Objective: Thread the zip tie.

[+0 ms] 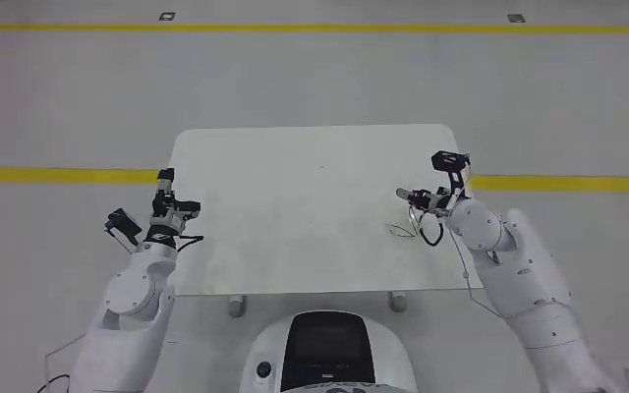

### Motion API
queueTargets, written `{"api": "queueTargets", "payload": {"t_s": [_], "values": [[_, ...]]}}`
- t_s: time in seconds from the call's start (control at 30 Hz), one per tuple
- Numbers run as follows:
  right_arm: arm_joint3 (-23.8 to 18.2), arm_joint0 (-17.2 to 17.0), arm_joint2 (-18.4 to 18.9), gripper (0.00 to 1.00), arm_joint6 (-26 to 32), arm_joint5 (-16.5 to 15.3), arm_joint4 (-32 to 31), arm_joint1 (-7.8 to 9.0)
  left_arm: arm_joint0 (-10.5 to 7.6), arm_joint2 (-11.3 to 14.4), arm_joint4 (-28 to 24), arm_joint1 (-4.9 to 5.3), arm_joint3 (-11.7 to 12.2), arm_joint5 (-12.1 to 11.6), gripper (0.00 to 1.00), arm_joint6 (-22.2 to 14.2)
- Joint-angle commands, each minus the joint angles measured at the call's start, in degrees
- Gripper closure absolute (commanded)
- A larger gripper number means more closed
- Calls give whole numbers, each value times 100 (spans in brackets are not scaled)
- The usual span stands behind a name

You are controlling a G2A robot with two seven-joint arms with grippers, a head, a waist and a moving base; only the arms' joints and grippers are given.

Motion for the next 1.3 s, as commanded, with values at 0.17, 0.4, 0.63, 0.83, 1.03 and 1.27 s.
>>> {"api": "queueTargets", "payload": {"t_s": [0.17, 0.4, 0.63, 0.83, 1.03, 1.27], "values": [[-8, 257, -305, 0, 742, 45, -821, 1, 0, 0, 0, 0, 0, 0, 0, 0], [205, 536, -651, 0, 1323, 162, -1103, -53, 0, 0, 0, 0, 0, 0, 0, 0], [310, 599, -707, 0, 1462, 146, -1086, -68, 0, 0, 0, 0, 0, 0, 0, 0], [303, 595, -705, 0, 1408, 150, -1114, -68, 0, 0, 0, 0, 0, 0, 0, 0], [271, 582, -993, 0, 1292, 182, -1621, -105, 0, 0, 0, 0, 0, 0, 0, 0], [613, 899, -1408, 0, 1951, 44, -1718, -205, 0, 0, 0, 0, 0, 0, 0, 0]]}}
